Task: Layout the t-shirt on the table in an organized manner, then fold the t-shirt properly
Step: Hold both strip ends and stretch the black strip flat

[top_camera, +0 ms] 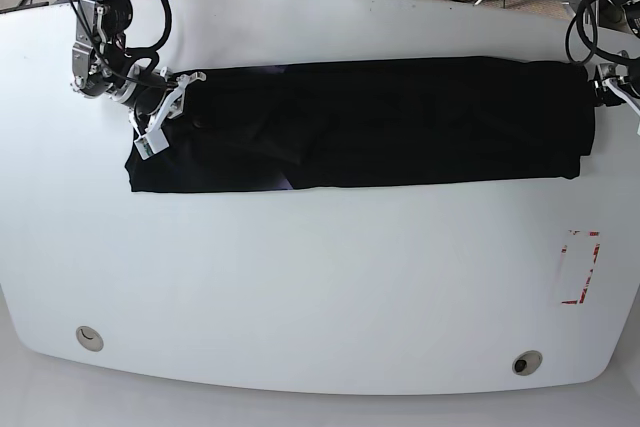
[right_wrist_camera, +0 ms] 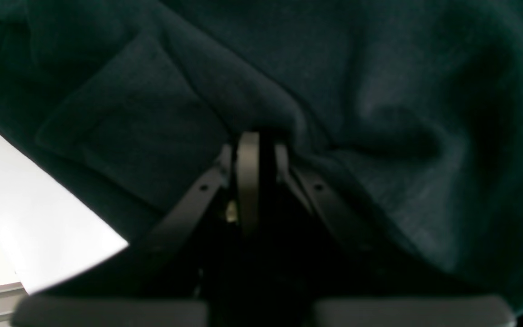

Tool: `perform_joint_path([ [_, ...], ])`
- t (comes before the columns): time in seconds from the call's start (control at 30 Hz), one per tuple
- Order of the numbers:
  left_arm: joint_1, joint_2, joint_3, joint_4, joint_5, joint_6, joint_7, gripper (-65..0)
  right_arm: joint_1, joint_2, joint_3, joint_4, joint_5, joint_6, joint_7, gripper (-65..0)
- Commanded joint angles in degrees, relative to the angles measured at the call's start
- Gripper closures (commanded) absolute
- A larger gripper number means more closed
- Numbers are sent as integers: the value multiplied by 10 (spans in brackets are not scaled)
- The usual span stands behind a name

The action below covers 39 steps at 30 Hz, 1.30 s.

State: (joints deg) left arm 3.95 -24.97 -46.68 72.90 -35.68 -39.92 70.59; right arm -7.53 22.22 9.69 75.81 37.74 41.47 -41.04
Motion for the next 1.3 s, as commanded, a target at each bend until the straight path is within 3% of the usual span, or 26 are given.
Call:
perform_joint_path([
  [0.0,-7,-16,-2,-2,-14,-1,-14,-358,-9,3,-4,-5,-56,-15,-60,-44],
  [0.5,-8,-11,0,-7,-56,-1,-14,-358,-9,3,-4,-5,-56,-15,-60,-44],
  [1.27,-69,5,83,-77,-56,-1,-36,-357,-2,3,-5,-5,-56,-15,-60,-44],
])
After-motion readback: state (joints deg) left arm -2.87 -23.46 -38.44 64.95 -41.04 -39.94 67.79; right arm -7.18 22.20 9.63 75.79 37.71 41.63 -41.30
